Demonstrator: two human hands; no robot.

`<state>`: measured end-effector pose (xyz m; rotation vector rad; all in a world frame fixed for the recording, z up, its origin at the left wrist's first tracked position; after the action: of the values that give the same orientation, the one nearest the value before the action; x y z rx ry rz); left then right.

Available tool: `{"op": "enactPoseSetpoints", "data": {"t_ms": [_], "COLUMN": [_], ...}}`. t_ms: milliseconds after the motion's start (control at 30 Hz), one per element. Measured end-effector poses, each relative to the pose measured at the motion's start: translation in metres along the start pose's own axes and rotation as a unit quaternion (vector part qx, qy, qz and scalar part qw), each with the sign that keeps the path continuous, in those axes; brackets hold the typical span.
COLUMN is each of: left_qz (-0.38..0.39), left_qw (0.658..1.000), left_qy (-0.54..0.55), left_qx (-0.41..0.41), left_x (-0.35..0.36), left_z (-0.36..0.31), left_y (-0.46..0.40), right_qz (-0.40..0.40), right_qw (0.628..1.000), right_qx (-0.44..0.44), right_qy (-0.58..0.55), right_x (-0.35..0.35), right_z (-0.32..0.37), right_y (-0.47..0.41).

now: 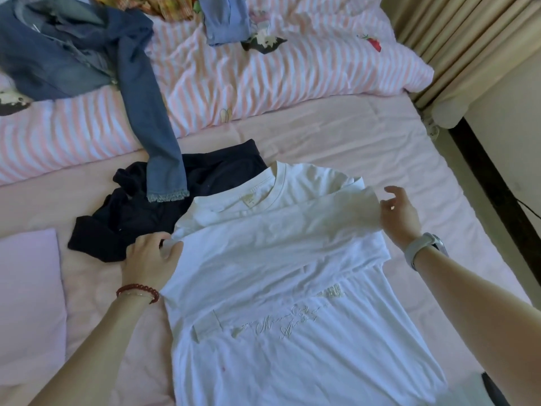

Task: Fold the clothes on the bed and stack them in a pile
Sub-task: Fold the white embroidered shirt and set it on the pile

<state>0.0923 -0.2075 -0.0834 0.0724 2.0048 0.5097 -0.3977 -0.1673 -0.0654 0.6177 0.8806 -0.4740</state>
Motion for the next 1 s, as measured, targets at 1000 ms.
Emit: {"op": "enactPoseSetpoints", "data": {"t_ms": [1000], "left_qz": [0.025], "left_qw": [0.997], "left_qy": [0.074], "left_qx": [0.024], "left_x": [0.023], "left_z": [-0.021], "left_y": [-0.1], "right_qz": [0.084], "right_qw": [0.898], "right_qx": [-0.312], "right_qy": [0.298], "right_x": [0.114], "right_z": [0.138], "right_y": [-0.069]}}
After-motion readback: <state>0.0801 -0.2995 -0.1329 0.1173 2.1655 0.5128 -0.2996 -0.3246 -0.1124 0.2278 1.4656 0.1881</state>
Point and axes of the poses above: each hand's wrist, its own y-axis away from the middle knuckle, its own x-axis out of the palm, z = x × y, the point moved 9 cm from there along -y, towards the middle knuckle, and after that the axes turned 2 degrees about y, right-handed, at the moved point
